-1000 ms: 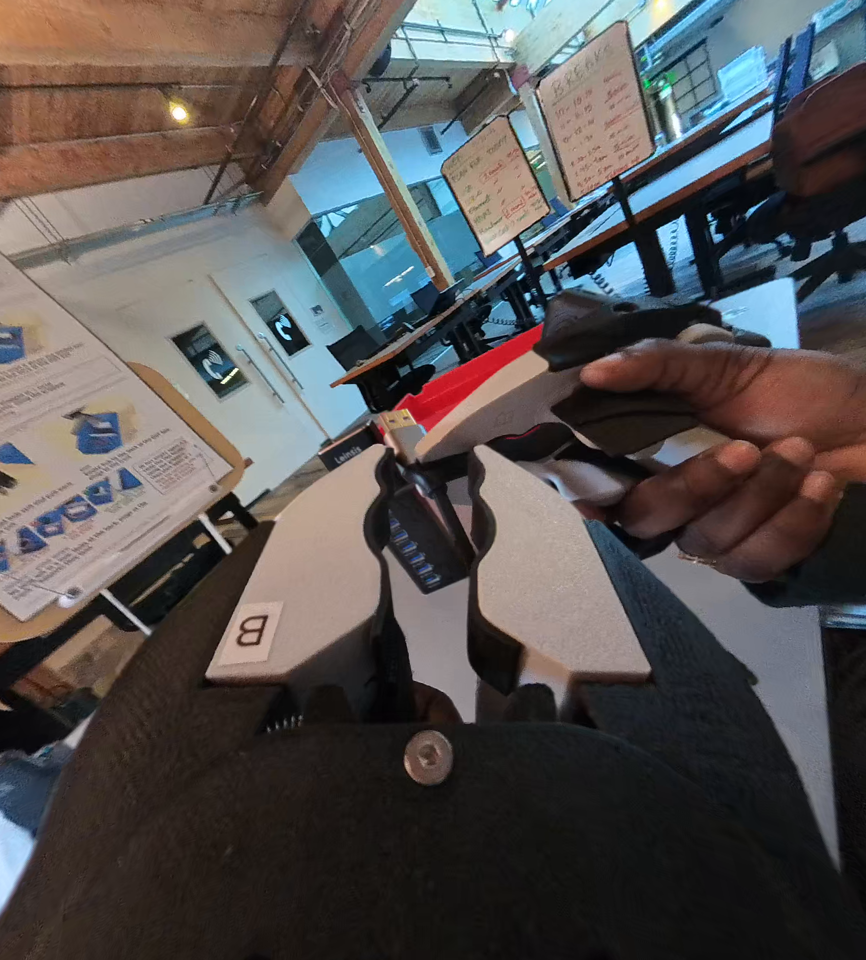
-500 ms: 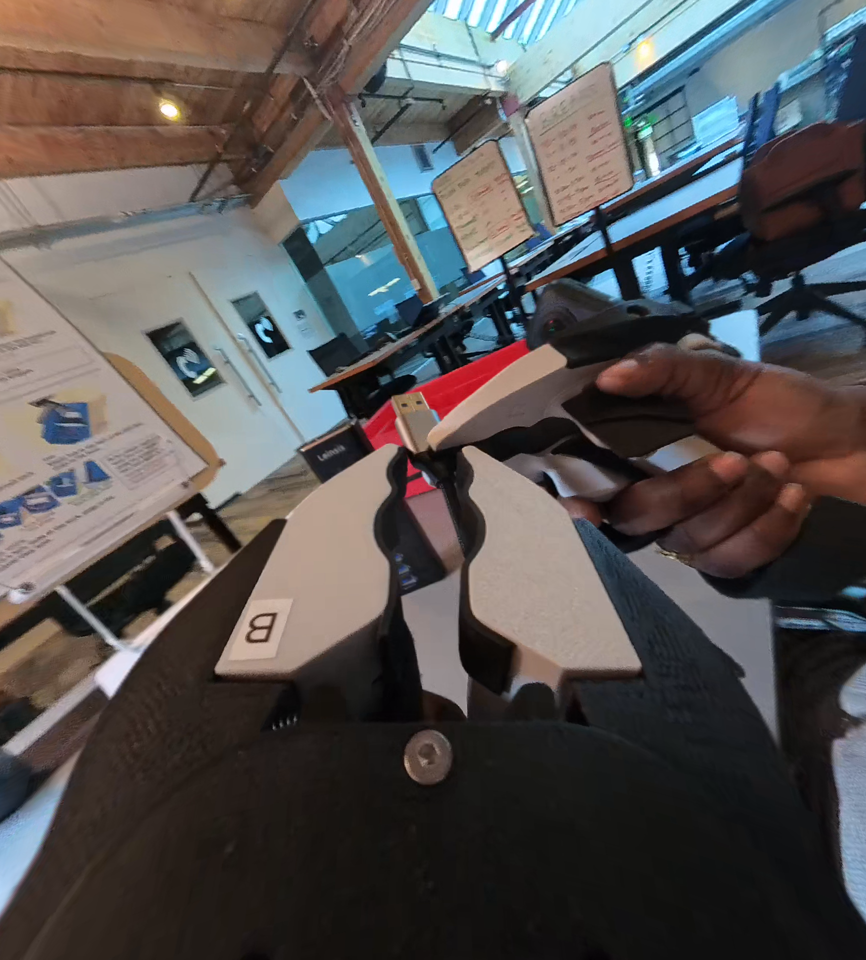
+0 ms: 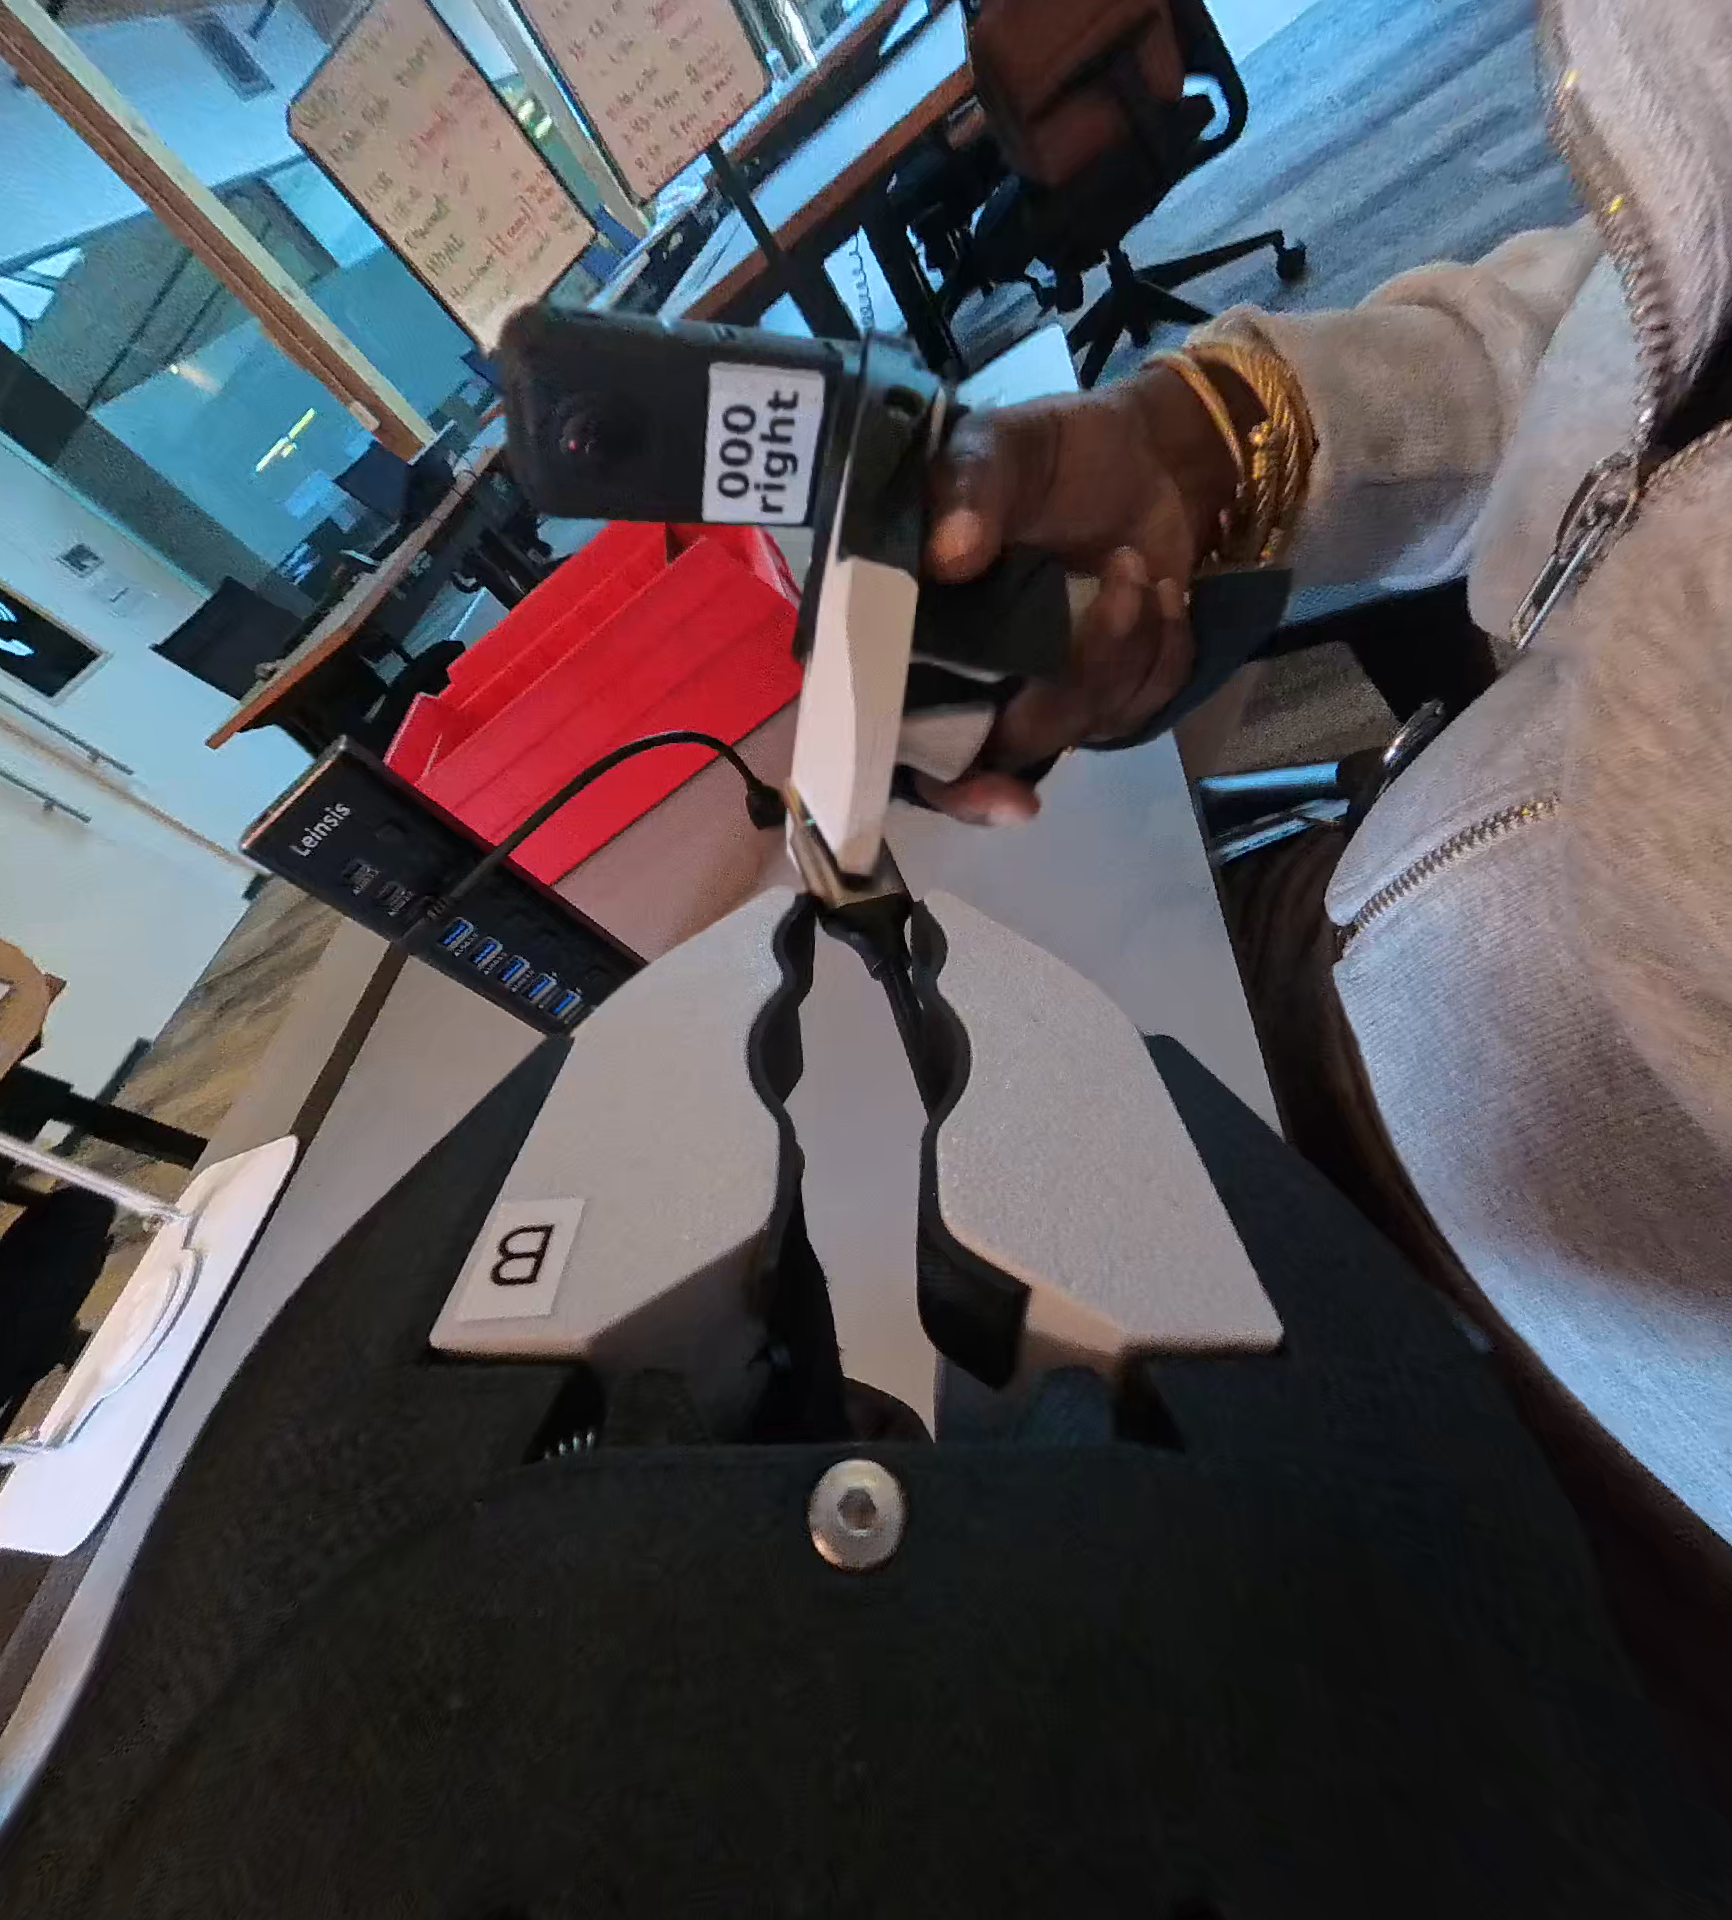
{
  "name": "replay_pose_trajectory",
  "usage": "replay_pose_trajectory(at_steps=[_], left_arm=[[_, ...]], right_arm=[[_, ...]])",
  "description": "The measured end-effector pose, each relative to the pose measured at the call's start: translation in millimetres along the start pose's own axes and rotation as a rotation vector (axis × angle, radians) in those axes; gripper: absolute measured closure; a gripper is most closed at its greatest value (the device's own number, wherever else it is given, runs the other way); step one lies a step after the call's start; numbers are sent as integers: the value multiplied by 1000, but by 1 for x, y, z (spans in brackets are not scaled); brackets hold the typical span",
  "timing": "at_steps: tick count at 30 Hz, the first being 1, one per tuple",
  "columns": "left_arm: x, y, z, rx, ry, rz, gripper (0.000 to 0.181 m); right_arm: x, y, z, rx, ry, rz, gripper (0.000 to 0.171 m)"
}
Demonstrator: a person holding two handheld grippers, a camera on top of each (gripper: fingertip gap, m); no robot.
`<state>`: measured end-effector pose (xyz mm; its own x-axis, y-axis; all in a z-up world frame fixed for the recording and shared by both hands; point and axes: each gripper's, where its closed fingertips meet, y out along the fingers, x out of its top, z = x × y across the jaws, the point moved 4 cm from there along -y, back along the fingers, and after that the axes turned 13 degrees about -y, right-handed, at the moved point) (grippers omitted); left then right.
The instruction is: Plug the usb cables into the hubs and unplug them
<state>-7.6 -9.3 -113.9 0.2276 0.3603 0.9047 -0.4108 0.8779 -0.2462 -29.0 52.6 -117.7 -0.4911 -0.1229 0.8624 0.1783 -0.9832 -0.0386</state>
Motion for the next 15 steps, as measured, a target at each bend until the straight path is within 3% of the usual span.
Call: replay_pose_trajectory(at_steps=[4, 6, 8, 10, 13, 14, 15], left_arm=[[6, -1, 9, 130, 30, -79, 160], [27, -14, 24, 322, 57, -268, 147], [53, -36, 25, 415, 34, -532, 146], [67, -39, 6, 209, -42, -655, 149], [55, -12, -18, -176, -269, -532, 148], [46, -1, -15, -174, -296, -489, 144], [36, 9, -2, -44, -308, -482, 141]], right_arm=[[9, -1, -6, 25, 72, -121, 163], [17, -8, -18, 45, 209, -270, 164], [25, -19, -34, 54, 375, -462, 163], [31, -33, -47, 67, 502, -660, 163], [35, -36, -47, 137, 571, -775, 163], [36, -32, -41, 176, 569, -754, 163], [37, -27, -34, 222, 564, -722, 163]])
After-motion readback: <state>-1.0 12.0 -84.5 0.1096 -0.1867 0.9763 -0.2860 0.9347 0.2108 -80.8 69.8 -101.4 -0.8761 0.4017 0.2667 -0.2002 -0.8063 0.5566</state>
